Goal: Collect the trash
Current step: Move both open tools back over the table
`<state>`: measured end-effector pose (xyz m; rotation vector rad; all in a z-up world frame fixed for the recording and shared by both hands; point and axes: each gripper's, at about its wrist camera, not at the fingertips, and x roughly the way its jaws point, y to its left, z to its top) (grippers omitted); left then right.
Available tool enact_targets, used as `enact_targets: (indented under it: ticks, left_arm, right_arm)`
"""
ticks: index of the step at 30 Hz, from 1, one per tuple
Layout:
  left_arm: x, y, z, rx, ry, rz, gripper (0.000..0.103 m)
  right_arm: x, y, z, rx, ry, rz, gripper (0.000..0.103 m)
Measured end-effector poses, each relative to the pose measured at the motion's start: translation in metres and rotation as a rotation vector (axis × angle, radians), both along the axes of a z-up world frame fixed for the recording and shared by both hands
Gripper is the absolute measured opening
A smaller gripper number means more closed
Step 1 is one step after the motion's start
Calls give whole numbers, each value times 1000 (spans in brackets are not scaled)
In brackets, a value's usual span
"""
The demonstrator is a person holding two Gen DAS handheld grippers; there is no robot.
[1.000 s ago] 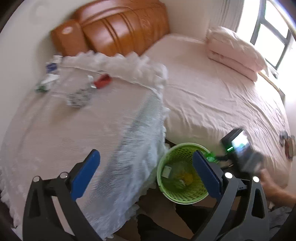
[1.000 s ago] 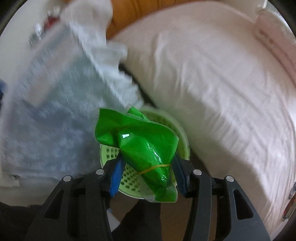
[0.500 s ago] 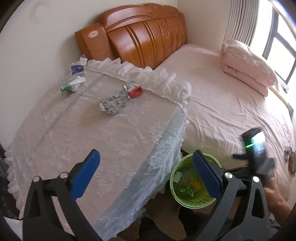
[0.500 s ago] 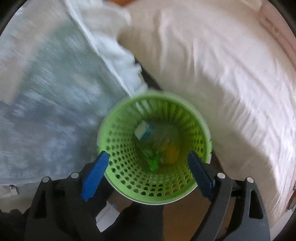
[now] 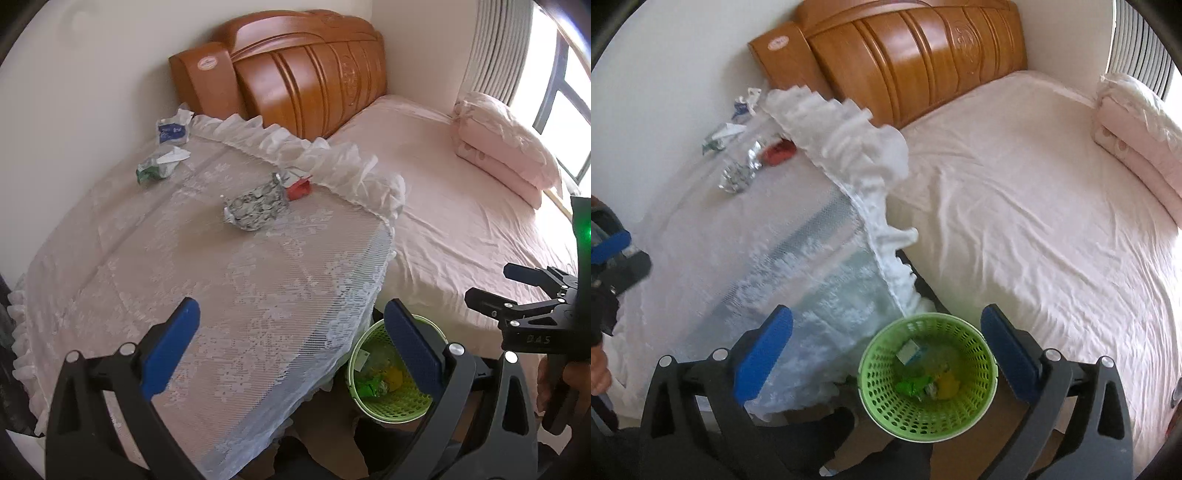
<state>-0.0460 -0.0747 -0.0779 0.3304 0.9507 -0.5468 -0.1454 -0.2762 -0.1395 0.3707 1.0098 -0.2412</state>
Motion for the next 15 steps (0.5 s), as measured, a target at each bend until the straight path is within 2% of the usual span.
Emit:
enact_targets:
  ticks: [8, 15]
  left_arm:
    - [29, 32, -5, 8, 6, 100, 96]
    - [55, 62, -8, 54, -4, 172, 96]
  right_arm:
    - [23, 21, 4, -5, -5, 45, 101]
    - [89, 48, 16, -33, -50, 157, 101]
